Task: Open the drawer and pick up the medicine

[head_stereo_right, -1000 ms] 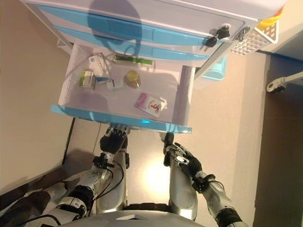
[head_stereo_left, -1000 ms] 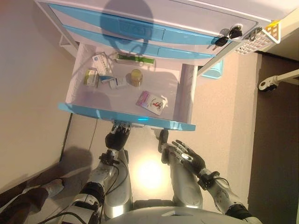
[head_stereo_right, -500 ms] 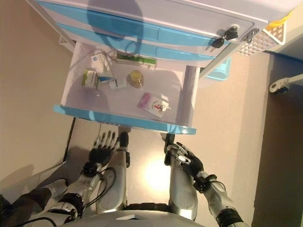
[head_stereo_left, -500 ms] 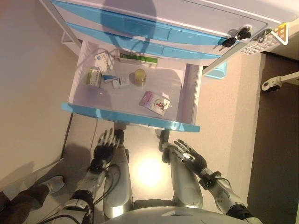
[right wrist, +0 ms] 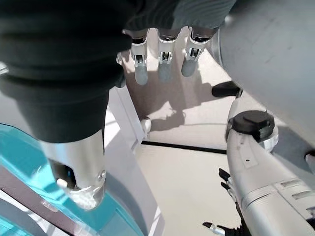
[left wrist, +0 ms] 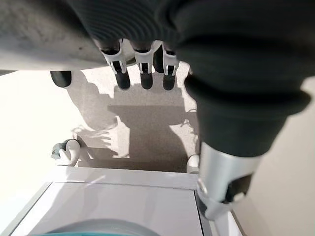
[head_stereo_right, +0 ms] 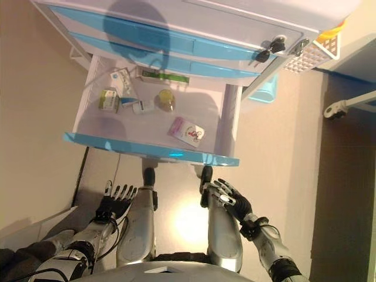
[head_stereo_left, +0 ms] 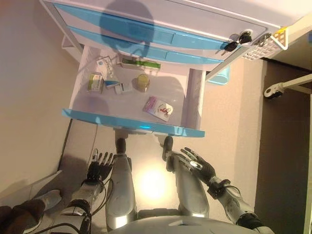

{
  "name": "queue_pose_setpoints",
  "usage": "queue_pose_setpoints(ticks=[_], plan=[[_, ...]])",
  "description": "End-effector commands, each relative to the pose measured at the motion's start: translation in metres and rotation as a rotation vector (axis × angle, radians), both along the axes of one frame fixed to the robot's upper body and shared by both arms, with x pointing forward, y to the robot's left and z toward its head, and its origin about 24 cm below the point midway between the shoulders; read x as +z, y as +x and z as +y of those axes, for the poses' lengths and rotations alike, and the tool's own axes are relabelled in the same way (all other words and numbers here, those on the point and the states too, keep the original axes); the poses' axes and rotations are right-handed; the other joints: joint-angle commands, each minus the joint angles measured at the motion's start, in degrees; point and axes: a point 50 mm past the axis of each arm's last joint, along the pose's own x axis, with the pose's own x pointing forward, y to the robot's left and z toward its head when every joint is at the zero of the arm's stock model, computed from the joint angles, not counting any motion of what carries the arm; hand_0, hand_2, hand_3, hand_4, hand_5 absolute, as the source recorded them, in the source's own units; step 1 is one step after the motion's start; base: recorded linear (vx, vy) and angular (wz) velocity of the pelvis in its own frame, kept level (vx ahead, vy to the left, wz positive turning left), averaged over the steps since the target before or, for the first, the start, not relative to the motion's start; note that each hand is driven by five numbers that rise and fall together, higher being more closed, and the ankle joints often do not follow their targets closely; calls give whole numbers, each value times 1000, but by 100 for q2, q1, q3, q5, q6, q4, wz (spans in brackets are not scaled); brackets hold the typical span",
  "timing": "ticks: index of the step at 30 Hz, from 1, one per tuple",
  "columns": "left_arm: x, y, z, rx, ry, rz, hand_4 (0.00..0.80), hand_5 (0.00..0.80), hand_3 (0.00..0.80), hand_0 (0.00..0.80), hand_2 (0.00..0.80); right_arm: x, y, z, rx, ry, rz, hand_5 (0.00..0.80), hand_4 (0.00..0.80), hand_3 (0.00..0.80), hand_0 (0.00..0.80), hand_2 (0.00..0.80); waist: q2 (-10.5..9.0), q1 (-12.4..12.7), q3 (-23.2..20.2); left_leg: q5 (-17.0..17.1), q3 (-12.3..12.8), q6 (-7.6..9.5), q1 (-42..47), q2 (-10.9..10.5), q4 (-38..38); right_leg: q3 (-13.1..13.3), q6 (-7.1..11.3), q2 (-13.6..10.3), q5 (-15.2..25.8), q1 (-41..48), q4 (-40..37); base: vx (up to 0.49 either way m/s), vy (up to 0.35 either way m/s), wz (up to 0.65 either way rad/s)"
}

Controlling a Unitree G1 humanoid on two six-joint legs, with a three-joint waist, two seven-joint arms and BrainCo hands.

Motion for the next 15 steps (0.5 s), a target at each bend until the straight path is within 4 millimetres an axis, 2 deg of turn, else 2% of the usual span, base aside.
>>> queue_pose_setpoints(ticks=[1,3,5,10,11,14,15], plan=[[-7,-16,9,1,68,76,0,0,0,0,0,-15,-21,-25,-119,-209,120,0,0,0,0,0,-7,-12,-227,422,244,412,-212,-130,73,-26,50,152,-207,171,462,9,-18,-5],[-6,-18,16,5,100,95,0,0,0,0,0,-15,-21,-40,-215,-256,139,0,0,0,0,0,-26,-1,-227,409,235,402,-179,-118,63,-27,66,158,-192,233,411,9,-48,-1],[-7,-27,26,3,154,142,0,0,0,0,0,-13,-23,-61,-335,-328,166,0,0,0,0,0,-60,15,-238,385,231,403,-120,-105,45,-27,93,161,-162,324,340,16,-75,0],[-11,-54,42,-4,210,229,0,0,0,0,0,-4,-27,-94,-556,-381,201,0,0,0,0,0,-92,66,-301,328,226,408,53,-89,-36,-38,141,120,-116,546,166,29,-52,-3],[-14,-66,46,-12,235,260,0,0,0,0,0,2,-27,-105,-612,-397,185,0,0,0,0,0,-87,88,-344,320,231,412,138,-84,-107,-48,161,93,-101,629,92,52,-34,0],[-18,-86,49,-34,265,301,0,0,0,0,0,20,-25,-129,-725,-416,117,0,0,0,0,0,-65,136,-421,322,238,410,315,-86,-287,-72,197,49,-75,814,-88,47,-18,-1],[-19,-95,50,-38,279,314,0,0,0,0,0,32,-22,-138,-769,-418,65,0,0,0,0,0,-48,144,-464,329,251,405,400,-89,-380,-81,218,18,-62,894,-171,43,13,0]])
